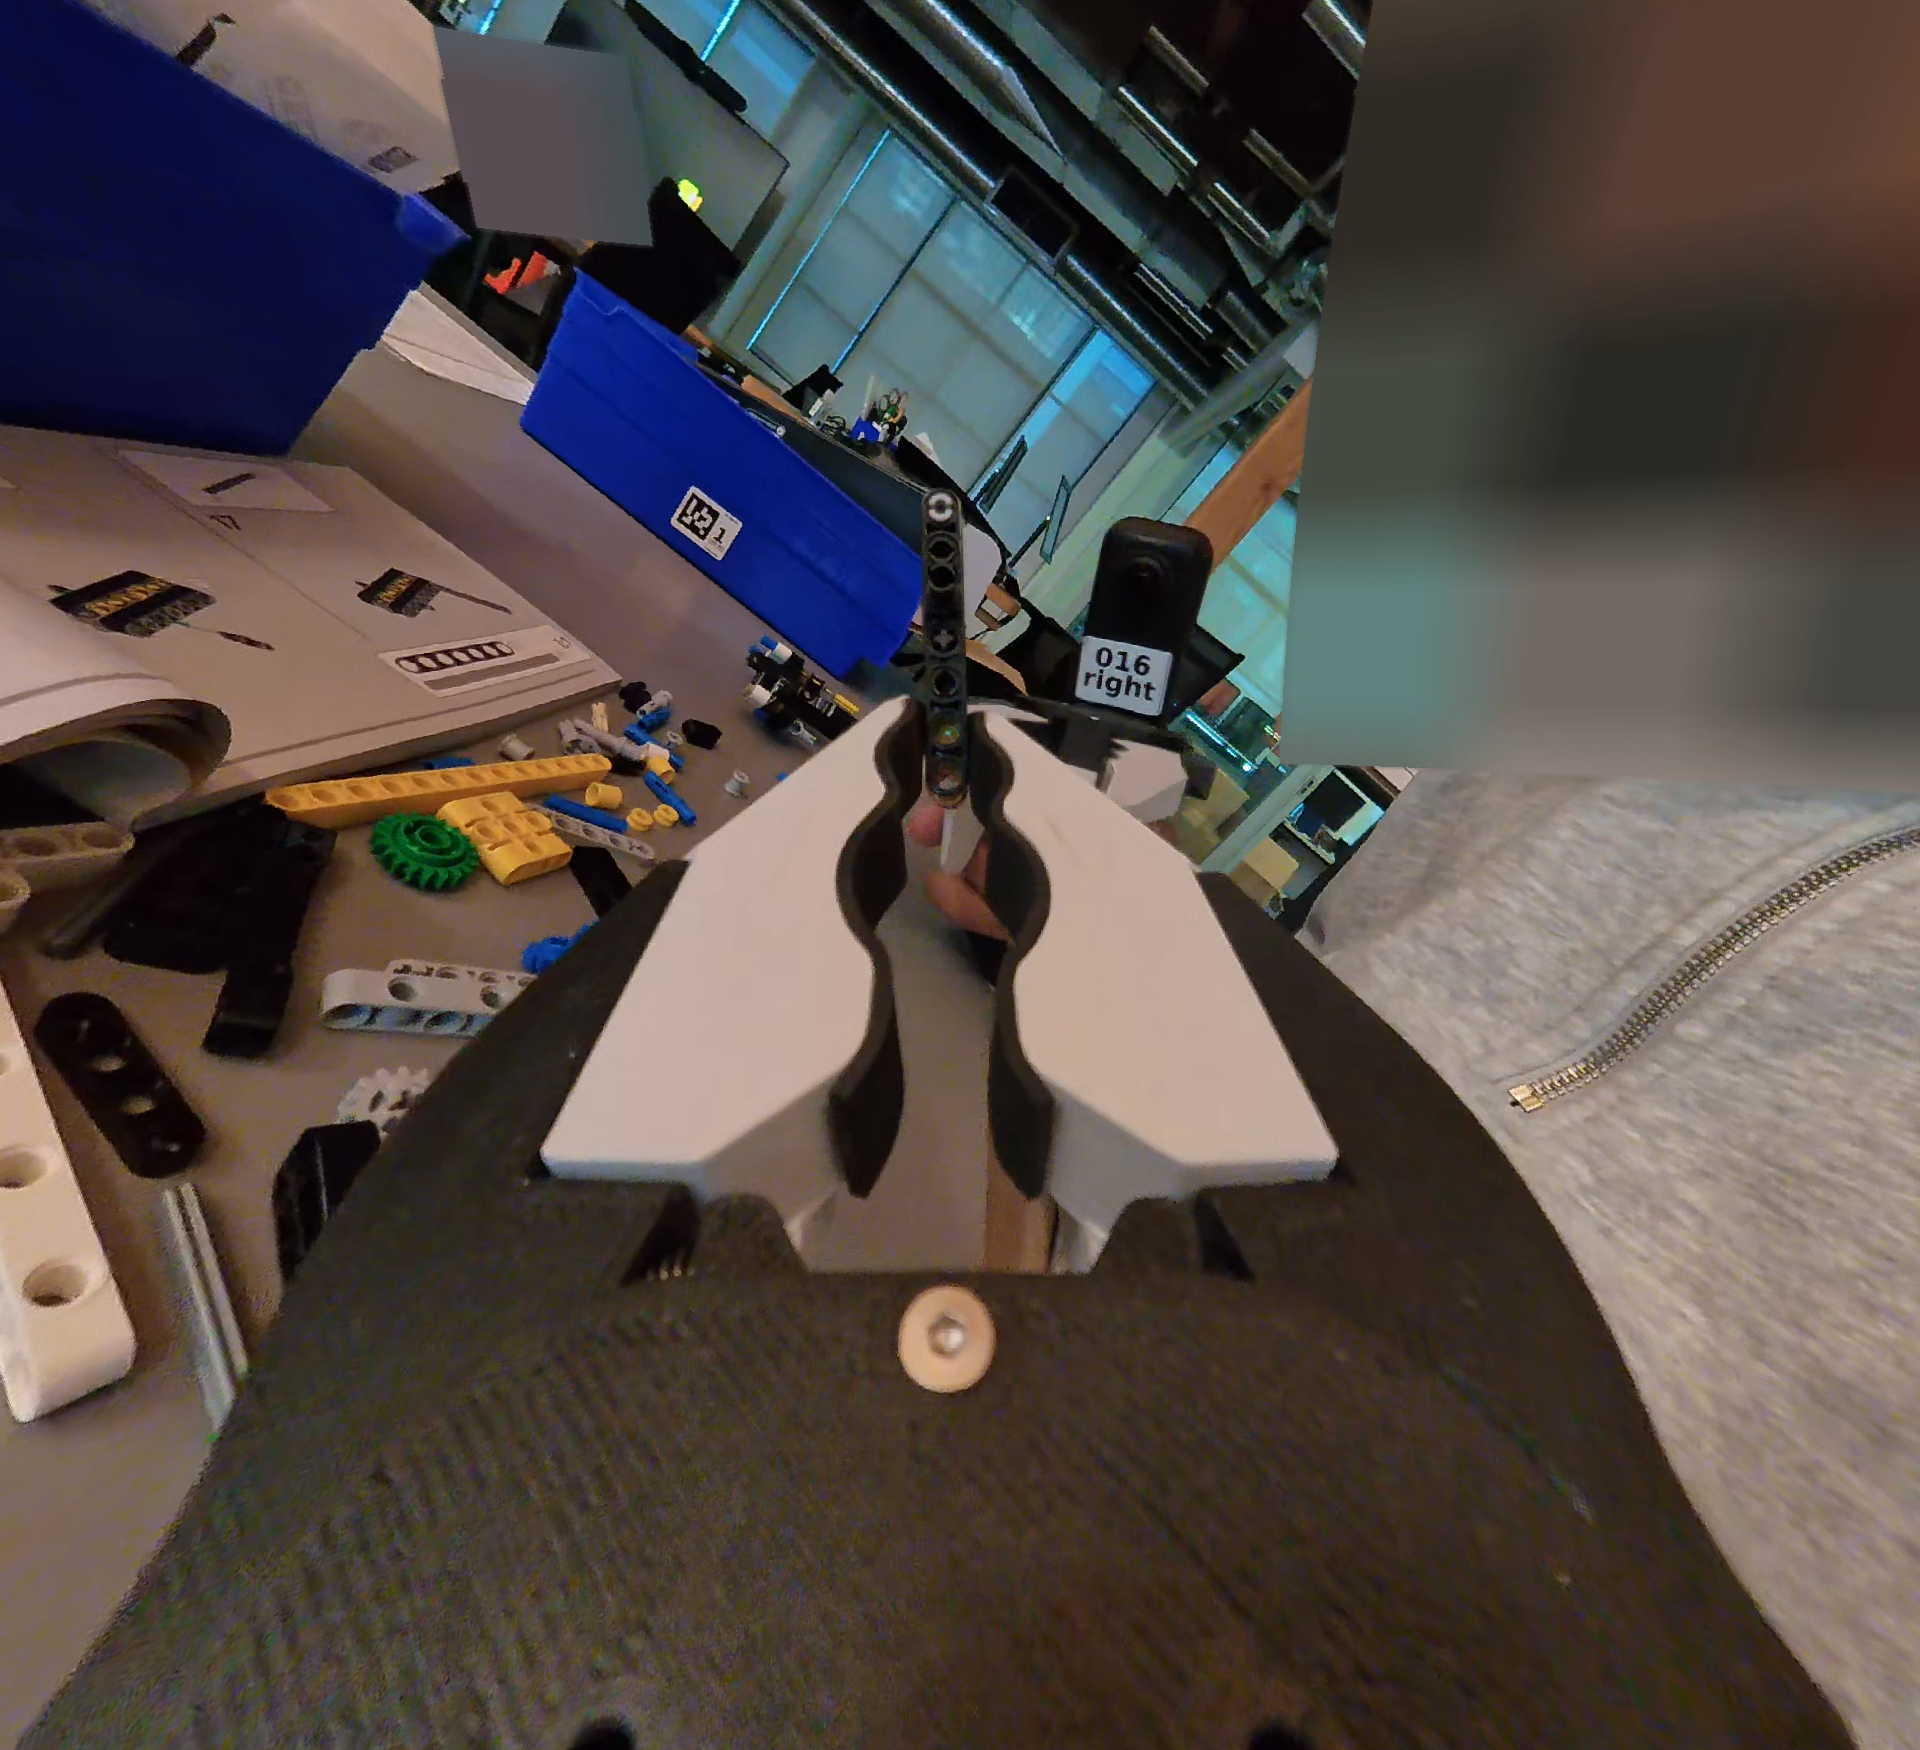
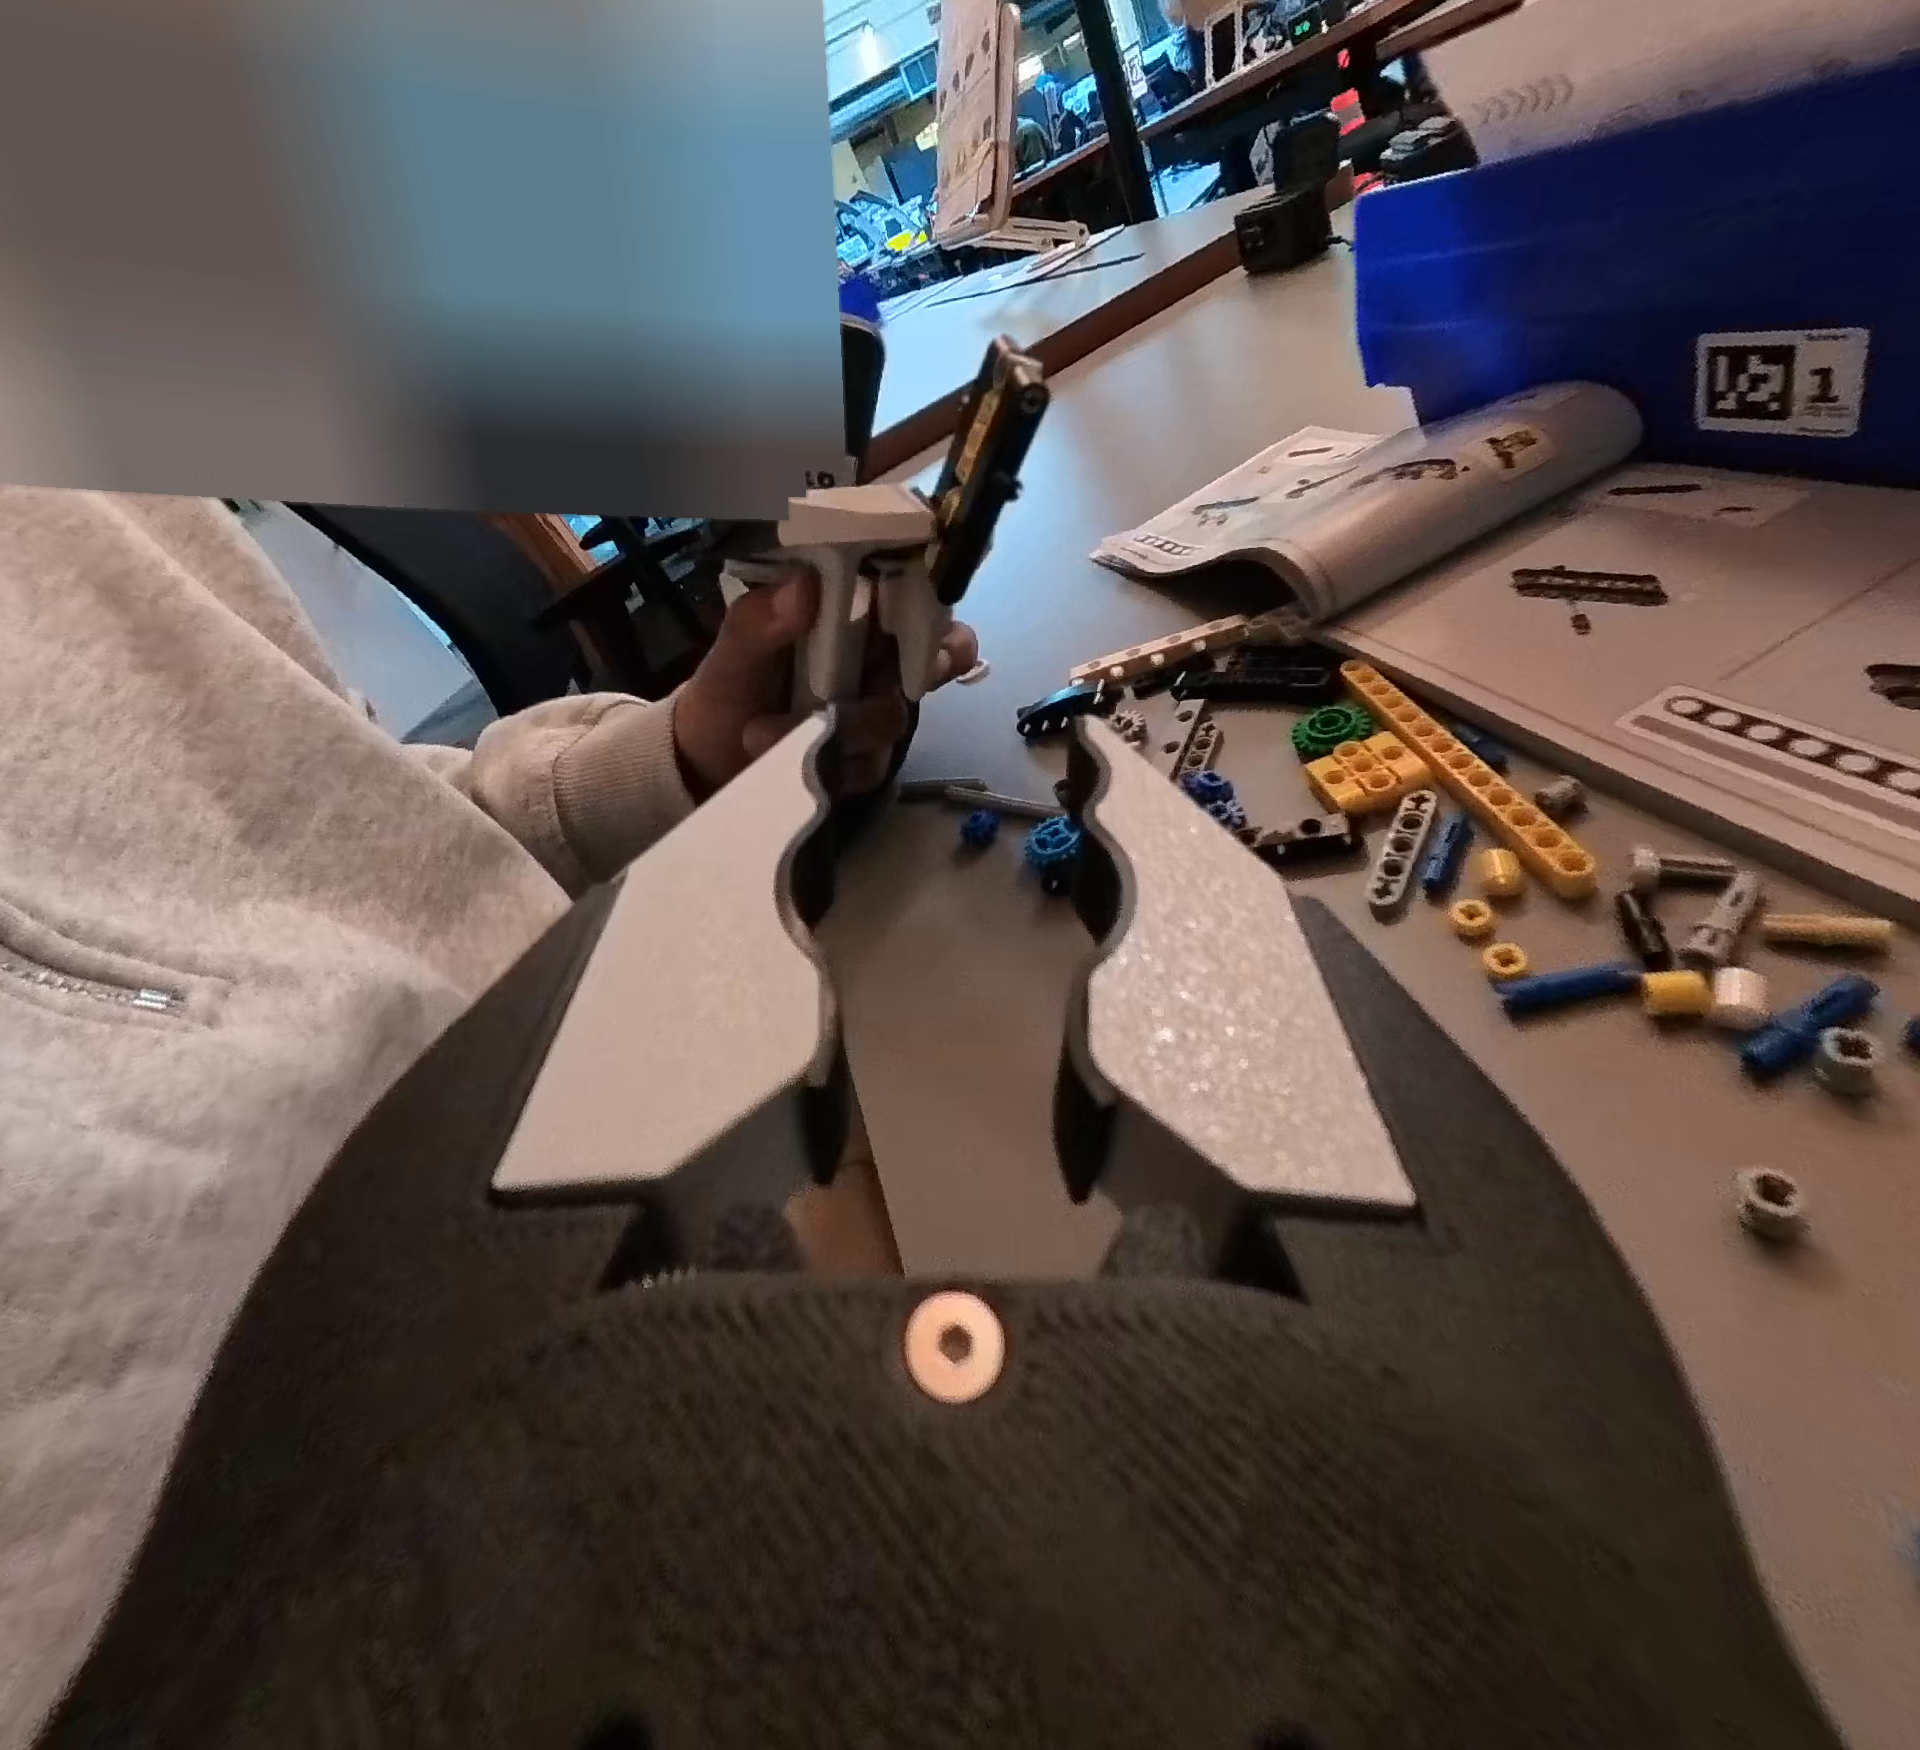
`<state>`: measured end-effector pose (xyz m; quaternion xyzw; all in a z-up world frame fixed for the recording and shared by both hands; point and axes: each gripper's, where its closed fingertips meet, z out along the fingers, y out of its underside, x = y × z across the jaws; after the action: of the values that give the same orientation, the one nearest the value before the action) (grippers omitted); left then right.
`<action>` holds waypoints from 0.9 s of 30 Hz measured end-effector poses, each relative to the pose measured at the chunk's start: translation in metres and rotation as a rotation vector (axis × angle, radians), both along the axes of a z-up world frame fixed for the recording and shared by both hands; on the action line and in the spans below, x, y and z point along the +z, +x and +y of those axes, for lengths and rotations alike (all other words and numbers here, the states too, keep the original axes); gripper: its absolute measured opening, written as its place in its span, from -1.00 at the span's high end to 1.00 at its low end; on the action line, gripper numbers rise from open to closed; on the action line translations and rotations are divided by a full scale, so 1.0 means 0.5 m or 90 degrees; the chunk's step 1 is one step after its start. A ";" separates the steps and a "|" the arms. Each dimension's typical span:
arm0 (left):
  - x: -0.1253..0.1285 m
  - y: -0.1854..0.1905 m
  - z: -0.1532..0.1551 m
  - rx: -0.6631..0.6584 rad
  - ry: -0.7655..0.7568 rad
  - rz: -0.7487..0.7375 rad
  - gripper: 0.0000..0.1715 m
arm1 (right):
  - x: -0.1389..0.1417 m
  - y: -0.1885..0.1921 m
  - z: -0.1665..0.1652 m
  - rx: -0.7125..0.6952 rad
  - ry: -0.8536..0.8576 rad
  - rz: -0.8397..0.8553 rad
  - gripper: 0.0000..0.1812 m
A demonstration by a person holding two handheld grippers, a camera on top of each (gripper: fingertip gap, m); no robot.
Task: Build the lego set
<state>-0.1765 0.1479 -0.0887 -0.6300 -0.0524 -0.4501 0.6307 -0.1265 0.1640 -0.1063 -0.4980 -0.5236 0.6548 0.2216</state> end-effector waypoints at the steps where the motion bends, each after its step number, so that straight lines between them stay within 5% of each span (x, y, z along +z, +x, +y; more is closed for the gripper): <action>1: 0.000 -0.001 0.001 0.001 0.000 -0.001 0.92 | -0.002 0.000 -0.004 0.003 0.008 -0.002 0.55; 27: -0.024 0.095 -0.005 -0.114 -0.037 0.096 0.92 | 0.036 0.007 0.018 -0.029 -0.050 0.044 0.61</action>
<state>-0.1288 0.1454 -0.1009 -0.6821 0.0384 -0.4543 0.5717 -0.1231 0.1732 -0.0882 -0.4952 -0.4776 0.6867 0.2348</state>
